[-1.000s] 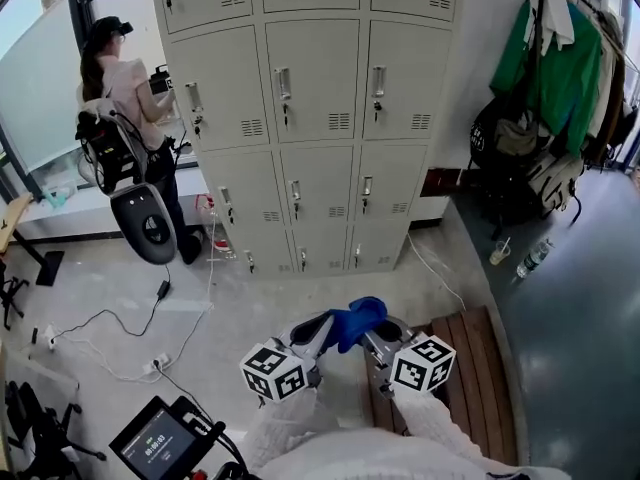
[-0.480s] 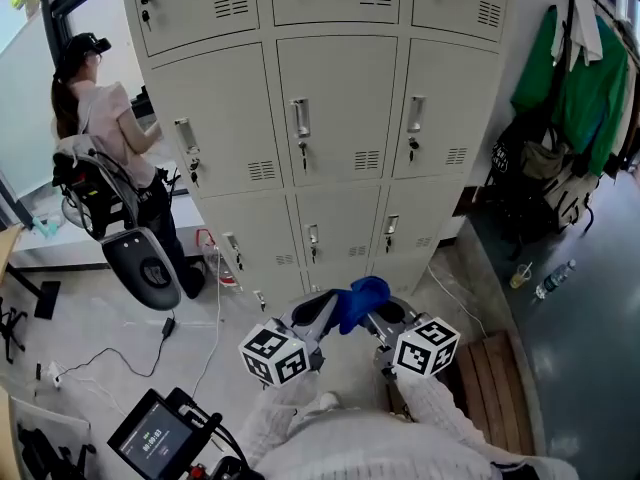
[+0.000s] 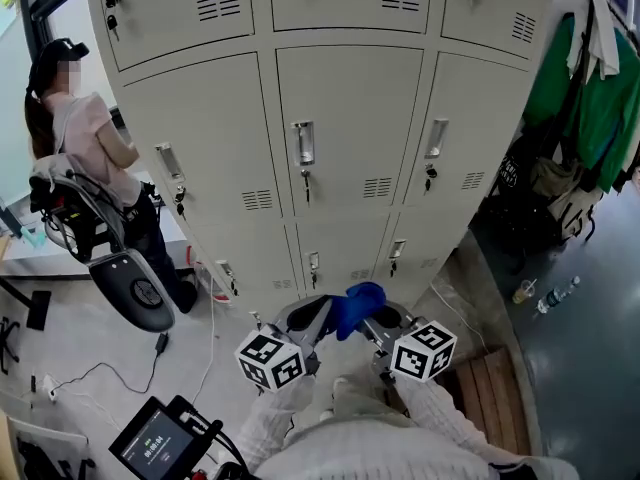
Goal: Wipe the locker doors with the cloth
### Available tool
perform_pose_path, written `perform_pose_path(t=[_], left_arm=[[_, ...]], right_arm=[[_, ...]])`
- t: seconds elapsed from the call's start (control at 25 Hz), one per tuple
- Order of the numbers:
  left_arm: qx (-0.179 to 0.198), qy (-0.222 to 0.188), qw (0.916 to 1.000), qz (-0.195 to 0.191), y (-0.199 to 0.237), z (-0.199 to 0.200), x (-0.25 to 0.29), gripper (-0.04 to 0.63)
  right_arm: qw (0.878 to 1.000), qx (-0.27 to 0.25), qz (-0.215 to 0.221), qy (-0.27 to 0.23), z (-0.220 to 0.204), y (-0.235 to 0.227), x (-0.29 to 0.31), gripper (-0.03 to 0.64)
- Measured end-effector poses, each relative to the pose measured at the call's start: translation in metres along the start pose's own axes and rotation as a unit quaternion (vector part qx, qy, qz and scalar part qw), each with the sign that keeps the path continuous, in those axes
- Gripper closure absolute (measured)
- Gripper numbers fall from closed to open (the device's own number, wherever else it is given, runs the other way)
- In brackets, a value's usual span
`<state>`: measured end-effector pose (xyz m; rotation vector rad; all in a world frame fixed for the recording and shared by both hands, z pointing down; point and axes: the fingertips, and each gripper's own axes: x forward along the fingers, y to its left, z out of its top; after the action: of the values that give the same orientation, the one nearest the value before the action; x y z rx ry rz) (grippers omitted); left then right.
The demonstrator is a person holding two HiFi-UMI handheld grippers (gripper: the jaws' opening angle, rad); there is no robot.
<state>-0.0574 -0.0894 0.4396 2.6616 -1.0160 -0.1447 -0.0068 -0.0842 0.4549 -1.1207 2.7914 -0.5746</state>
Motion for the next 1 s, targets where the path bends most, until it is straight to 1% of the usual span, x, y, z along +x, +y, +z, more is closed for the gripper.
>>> perform_pose_path(t=[0.12,0.32,0.52,0.68,0.84,1.0], left_arm=[[0.0,-0.007,0.9999,0.01,0.018,0.012,0.014,0.588],[0.0,-0.015,0.9998,0.013,0.046,0.03,0.043,0.588],[0.009,-0.026,0.9993,0.027,0.066,0.047,0.064,0.588],[0.015,-0.044,0.9984,0.033,0.072,0.059,0.076,0.588],[0.011,-0.049,0.9984,0.025,0.074,0.065,0.083,0.589],[0.016,-0.048,0.9984,0.025,0.082,0.073,0.084,0.589]], right_arm=[[1.0,-0.002,0.011,0.007,0.009,-0.014,0.021,0.566],[0.999,-0.016,0.031,0.002,0.034,-0.034,0.051,0.566],[0.999,-0.029,0.042,-0.009,0.058,-0.054,0.063,0.566],[0.998,-0.034,0.05,-0.008,0.068,-0.066,0.07,0.566],[0.998,-0.022,0.059,-0.017,0.079,-0.068,0.081,0.566],[0.998,-0.048,0.05,-0.012,0.087,-0.066,0.097,0.566]])
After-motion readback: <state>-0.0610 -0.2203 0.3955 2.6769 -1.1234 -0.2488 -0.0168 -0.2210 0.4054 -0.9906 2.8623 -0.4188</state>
